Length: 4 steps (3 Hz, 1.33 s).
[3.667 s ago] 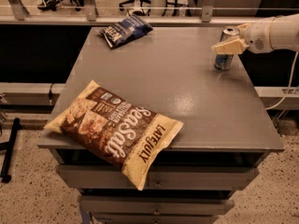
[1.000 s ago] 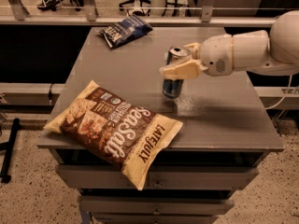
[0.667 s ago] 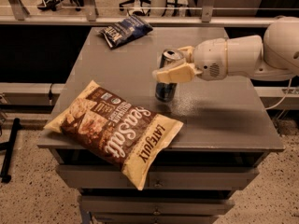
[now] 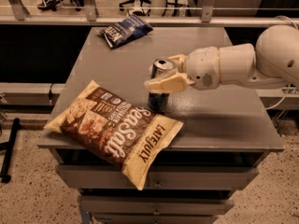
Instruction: Move redbull can near brown chip bag
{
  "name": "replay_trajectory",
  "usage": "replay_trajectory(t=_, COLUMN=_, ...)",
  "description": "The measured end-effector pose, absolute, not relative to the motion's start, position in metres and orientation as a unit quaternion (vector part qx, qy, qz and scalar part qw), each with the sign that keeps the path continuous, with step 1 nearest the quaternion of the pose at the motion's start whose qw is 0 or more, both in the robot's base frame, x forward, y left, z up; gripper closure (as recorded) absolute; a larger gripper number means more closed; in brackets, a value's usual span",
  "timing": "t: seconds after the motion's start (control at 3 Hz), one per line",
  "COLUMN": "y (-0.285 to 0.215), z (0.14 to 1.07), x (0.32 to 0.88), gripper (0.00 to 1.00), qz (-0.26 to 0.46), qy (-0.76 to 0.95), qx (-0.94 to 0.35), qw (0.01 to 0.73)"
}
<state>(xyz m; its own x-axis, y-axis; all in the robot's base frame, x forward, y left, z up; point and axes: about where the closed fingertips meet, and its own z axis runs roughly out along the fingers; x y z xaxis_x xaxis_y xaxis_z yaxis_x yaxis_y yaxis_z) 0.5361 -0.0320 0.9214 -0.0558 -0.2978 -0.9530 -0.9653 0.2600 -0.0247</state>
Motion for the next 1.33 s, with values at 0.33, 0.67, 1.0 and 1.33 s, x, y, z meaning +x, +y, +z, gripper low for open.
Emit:
replay_trajectory(t=0.33, y=-0.0249, z=0.9188, x=0.5242, gripper=0.48, qz=0.356, qy=0.631, qx=-0.502, qw=0.473)
replay_trajectory(t=0.67, y=-0.0216, z=0.9172, x=0.5201, gripper=0.25, qz=0.361, qy=0.629, qx=-0.502, qw=0.471)
replay_trajectory(t=1.0, y=-0.0196, z=0.9165, x=0.5153, gripper=0.02, qz=0.363, qy=0.629, qx=-0.502, qw=0.47)
replay_trajectory(t=1.33, y=-0.0204, z=0.9166, x=0.5145, gripper=0.0, qz=0.362, qy=0.63, qx=-0.502, qw=0.47)
